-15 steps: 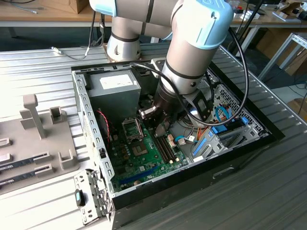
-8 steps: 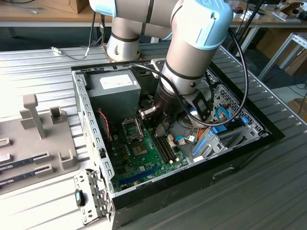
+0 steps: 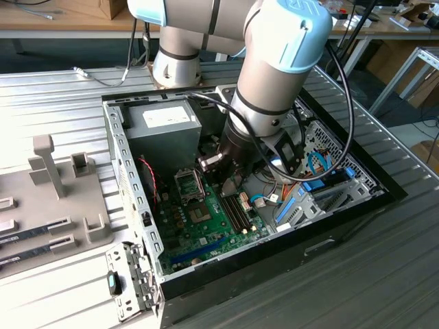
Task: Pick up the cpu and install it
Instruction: 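Place the cpu into insertion slot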
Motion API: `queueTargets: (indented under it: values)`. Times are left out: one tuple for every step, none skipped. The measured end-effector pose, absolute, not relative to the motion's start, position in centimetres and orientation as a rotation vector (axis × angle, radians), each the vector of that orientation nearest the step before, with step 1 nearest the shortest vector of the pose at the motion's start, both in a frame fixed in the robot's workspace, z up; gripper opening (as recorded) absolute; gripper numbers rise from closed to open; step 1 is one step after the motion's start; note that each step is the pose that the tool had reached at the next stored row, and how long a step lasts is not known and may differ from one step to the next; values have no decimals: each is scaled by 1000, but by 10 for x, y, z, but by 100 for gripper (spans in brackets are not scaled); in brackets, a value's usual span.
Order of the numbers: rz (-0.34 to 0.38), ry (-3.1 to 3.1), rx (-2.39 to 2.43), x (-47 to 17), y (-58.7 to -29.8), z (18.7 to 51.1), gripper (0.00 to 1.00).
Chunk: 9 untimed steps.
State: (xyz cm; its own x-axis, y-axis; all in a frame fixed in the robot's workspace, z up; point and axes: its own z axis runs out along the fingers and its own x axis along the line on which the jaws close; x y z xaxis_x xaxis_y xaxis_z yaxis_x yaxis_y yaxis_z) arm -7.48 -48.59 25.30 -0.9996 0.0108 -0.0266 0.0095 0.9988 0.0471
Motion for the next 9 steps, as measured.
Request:
queueTargets:
  values:
    - [73, 3114, 16, -75, -486, 253, 47]
    - [73, 3114, 16, -75, -486, 253, 47]
    - [73, 3114, 16, -75, -486, 253, 47]
    - [73, 3114, 16, -75, -486, 252, 47]
    - [73, 3114, 16, -75, -486, 252, 47]
    - [73, 3114, 16, -75, -486, 252, 47]
    - [73, 3114, 16, -76, -486, 250, 47]
    - [73, 3114, 16, -78, -486, 248, 47]
    - [73, 3114, 16, -78, -486, 248, 47]
